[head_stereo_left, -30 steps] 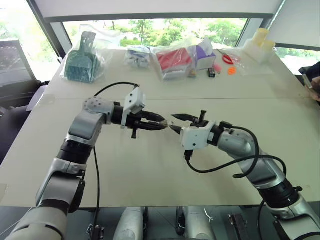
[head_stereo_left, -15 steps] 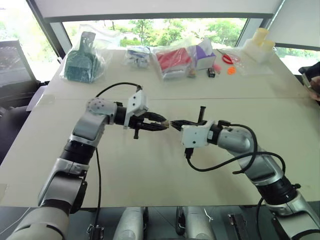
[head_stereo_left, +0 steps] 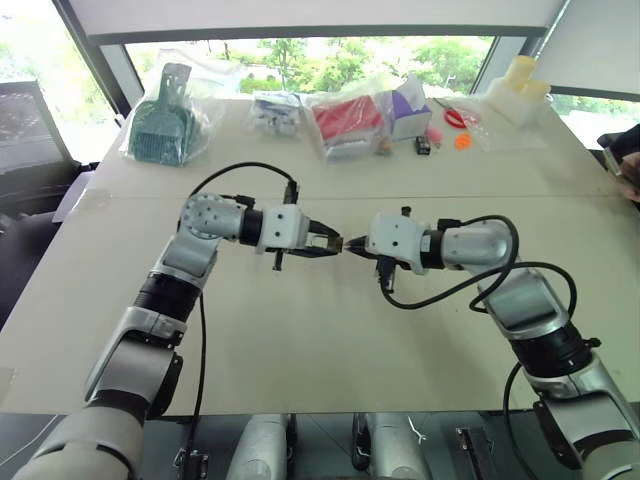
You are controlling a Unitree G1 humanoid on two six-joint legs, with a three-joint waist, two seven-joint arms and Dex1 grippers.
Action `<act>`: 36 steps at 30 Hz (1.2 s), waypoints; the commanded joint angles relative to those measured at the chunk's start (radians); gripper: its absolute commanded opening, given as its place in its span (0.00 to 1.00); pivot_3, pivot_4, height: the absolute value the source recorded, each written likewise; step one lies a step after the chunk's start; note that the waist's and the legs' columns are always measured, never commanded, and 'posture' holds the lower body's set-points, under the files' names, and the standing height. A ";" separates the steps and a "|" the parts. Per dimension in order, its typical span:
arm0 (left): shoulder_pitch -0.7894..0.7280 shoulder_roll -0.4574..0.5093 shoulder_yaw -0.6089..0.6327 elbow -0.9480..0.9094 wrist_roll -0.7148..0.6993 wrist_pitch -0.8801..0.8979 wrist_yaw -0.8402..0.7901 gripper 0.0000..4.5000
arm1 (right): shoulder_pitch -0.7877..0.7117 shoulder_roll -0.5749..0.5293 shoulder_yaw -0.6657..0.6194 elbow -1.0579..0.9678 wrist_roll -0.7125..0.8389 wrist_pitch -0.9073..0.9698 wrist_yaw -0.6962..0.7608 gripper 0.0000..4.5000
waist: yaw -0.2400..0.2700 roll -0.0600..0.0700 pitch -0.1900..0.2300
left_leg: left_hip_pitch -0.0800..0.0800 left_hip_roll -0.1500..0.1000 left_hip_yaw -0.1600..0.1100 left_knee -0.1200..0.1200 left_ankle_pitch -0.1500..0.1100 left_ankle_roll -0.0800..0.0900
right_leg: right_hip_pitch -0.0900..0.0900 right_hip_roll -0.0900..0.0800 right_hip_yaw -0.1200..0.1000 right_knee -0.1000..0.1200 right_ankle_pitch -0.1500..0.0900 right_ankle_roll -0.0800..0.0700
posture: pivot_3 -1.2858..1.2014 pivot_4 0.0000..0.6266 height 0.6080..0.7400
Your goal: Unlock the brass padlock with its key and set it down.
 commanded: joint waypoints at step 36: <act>-0.055 0.043 0.052 -0.104 -0.221 0.592 -0.142 0.40 | -0.042 -0.024 0.036 0.267 -0.387 -0.946 -0.442 0.00 | -0.026 0.000 0.000 | 0.000 0.000 0.000 0.000 0.000 -0.001 | 0.000 0.000 0.001 0.000 0.000 0.002 | 0.52 0.24 1.00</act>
